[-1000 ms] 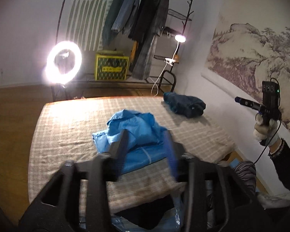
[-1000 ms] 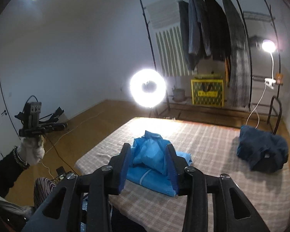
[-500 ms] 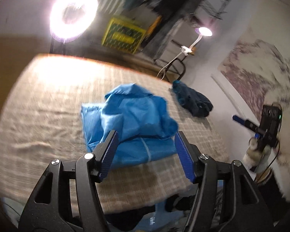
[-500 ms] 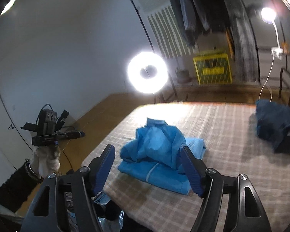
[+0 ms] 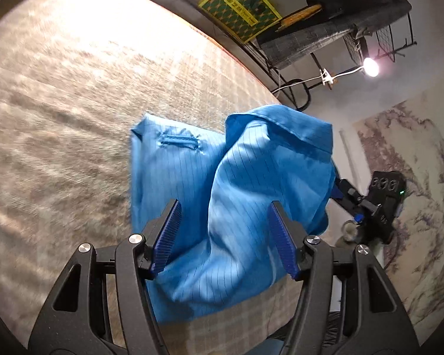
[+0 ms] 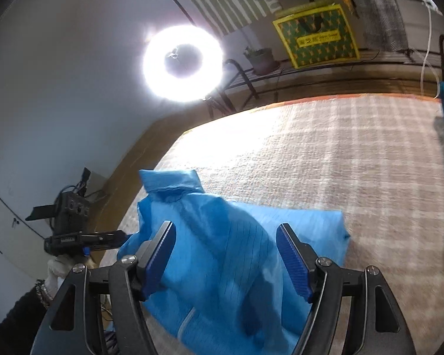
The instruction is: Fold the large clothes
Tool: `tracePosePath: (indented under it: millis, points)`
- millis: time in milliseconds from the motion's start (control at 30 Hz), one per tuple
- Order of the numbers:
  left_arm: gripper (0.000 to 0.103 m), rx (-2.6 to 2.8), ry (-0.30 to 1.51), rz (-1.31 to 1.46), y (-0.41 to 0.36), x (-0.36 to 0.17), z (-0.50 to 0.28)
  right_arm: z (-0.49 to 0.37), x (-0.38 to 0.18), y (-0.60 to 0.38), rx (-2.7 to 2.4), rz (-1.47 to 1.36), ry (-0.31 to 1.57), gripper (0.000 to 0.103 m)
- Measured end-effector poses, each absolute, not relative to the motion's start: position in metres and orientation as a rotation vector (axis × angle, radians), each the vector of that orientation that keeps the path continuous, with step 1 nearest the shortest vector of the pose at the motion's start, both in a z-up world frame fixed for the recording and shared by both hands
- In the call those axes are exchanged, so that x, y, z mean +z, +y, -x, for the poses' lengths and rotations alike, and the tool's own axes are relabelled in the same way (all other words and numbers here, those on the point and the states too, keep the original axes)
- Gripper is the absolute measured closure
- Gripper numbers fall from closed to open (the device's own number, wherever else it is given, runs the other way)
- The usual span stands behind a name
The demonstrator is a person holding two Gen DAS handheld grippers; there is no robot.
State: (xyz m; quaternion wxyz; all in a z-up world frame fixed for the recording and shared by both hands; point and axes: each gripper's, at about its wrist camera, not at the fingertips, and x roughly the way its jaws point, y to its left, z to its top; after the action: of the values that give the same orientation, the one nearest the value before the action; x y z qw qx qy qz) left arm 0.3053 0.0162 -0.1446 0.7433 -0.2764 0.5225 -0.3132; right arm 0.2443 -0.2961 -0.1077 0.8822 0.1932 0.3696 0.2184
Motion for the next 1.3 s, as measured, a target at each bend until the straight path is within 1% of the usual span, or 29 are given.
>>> tracePosePath:
  millis: [33,67,100,133,167,200,233,267,300,333,367,600,633,700,733,767,800,833,867,900,933,1000,1033,1200,1267,1300]
  points:
    - [0.041,-0.702,1.145,0.625,0.016,-0.147,-0.308,-0.246,-0.11,-0.296,0.473,-0.407,0.767,0.04]
    - [0.041,-0.72,1.143,0.64,0.015,-0.148,-0.311,-0.248,-0.113,-0.295,0.509,-0.41,0.767,0.061]
    - [0.041,-0.736,1.138,0.652,0.015,-0.148,-0.312,-0.249,-0.114,-0.292,0.535,-0.405,0.777,0.072]
    - [0.041,-0.76,1.132,0.658,0.013,-0.147,-0.311,-0.249,-0.114,-0.291,0.55,-0.395,0.788,0.08]
    - [0.05,-0.769,1.126,0.647,0.012,-0.144,-0.309,-0.247,-0.113,-0.287,0.562,-0.371,0.79,0.083]
    - [0.06,-0.784,1.116,0.62,0.01,-0.14,-0.306,-0.241,-0.11,-0.283,0.568,-0.332,0.781,0.091]
    - [0.077,-0.806,1.11,0.574,0.007,-0.135,-0.3,-0.235,-0.107,-0.279,0.573,-0.3,0.775,0.096]
    - [0.084,-0.818,1.106,0.548,0.005,-0.131,-0.296,-0.228,-0.104,-0.276,0.58,-0.266,0.768,0.098]
    - [0.085,-0.834,1.096,0.519,0.004,-0.126,-0.289,-0.219,-0.099,-0.273,0.586,-0.237,0.762,0.099]
    - [0.088,-0.854,1.087,0.49,0.005,-0.122,-0.28,-0.212,-0.096,-0.271,0.586,-0.215,0.76,0.1]
    - [0.09,-0.867,1.086,0.463,0.005,-0.118,-0.272,-0.203,-0.093,-0.269,0.588,-0.192,0.758,0.101]
    - [0.09,-0.904,1.103,0.331,0.023,-0.107,-0.192,-0.121,-0.084,-0.266,0.597,-0.02,0.748,0.101]
    - [0.09,-0.882,1.127,0.295,0.028,-0.104,-0.182,-0.112,-0.085,-0.264,0.597,0.008,0.752,0.099]
    - [0.09,-0.862,1.12,0.301,0.037,-0.1,-0.174,-0.093,-0.09,-0.263,0.611,0.048,0.781,0.099]
    - [0.09,-0.836,1.113,0.316,0.043,-0.098,-0.175,-0.086,-0.092,-0.263,0.611,0.071,0.787,0.097]
    - [0.089,-0.814,1.107,0.344,0.047,-0.096,-0.18,-0.077,-0.093,-0.263,0.6,0.096,0.786,0.094]
    - [0.086,-0.792,1.103,0.397,0.052,-0.095,-0.188,-0.073,-0.094,-0.266,0.585,0.098,0.788,0.085]
    - [0.075,-0.777,1.1,0.44,0.054,-0.094,-0.196,-0.072,-0.093,-0.269,0.577,0.082,0.791,0.065]
    - [0.063,-0.767,1.095,0.481,0.055,-0.093,-0.206,-0.07,-0.091,-0.276,0.565,0.04,0.779,0.058]
    - [0.059,-0.763,1.094,0.512,0.051,-0.092,-0.218,-0.072,-0.087,-0.28,0.556,0.011,0.763,0.056]
    - [0.057,-0.761,1.093,0.527,0.048,-0.092,-0.231,-0.074,-0.084,-0.283,0.551,-0.018,0.75,0.049]
    - [0.057,-0.739,1.103,0.523,0.037,-0.097,-0.258,-0.083,-0.077,-0.289,0.553,-0.086,0.726,0.038]
    - [0.057,-0.734,1.116,0.525,0.029,-0.101,-0.272,-0.087,-0.075,-0.288,0.562,-0.104,0.72,0.036]
    - [0.057,-0.786,1.212,0.536,-0.009,-0.132,-0.318,-0.109,-0.089,-0.268,0.594,-0.082,0.733,0.036]
    - [0.057,-0.842,1.259,0.523,-0.023,-0.141,-0.32,-0.114,-0.099,-0.254,0.62,-0.039,0.76,0.044]
    - [0.057,-0.878,1.261,0.492,-0.029,-0.141,-0.314,-0.109,-0.102,-0.248,0.633,-0.019,0.768,0.055]
